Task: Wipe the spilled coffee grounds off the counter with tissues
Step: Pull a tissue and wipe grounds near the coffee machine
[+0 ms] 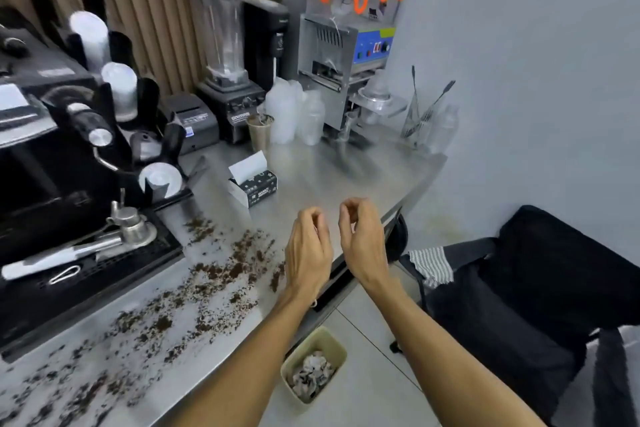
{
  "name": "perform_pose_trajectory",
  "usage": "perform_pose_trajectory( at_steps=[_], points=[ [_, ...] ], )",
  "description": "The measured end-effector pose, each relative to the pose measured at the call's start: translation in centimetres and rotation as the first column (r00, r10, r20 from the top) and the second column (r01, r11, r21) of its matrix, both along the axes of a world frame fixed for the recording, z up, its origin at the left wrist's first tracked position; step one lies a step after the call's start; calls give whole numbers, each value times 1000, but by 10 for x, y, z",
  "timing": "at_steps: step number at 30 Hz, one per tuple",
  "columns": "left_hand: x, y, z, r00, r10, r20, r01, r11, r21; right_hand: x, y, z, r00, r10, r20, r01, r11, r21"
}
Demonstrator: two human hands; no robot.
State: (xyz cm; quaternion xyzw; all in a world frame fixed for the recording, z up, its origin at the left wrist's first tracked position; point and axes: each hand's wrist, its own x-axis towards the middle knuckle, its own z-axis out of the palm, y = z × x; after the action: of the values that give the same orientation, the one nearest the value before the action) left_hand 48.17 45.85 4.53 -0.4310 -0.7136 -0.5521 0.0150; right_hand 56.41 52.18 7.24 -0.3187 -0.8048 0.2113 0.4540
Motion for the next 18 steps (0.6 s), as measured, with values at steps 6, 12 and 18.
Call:
perform_pose_trajectory(
  at_steps=[6, 12, 18],
  points=[
    [-68, -58, 70, 983, 179, 47, -185, 962, 199, -85, -50, 71, 970, 243, -8, -239, 958, 162],
    [-149, -174, 59, 915, 400, 50, -401, 894, 198, -183, -142, 63, 885, 464, 40, -464, 868, 176],
    [-250, -323, 17, 762, 646, 44, -647, 756, 96, -289, -269, 21, 747, 660, 75, -665, 743, 77]
  ],
)
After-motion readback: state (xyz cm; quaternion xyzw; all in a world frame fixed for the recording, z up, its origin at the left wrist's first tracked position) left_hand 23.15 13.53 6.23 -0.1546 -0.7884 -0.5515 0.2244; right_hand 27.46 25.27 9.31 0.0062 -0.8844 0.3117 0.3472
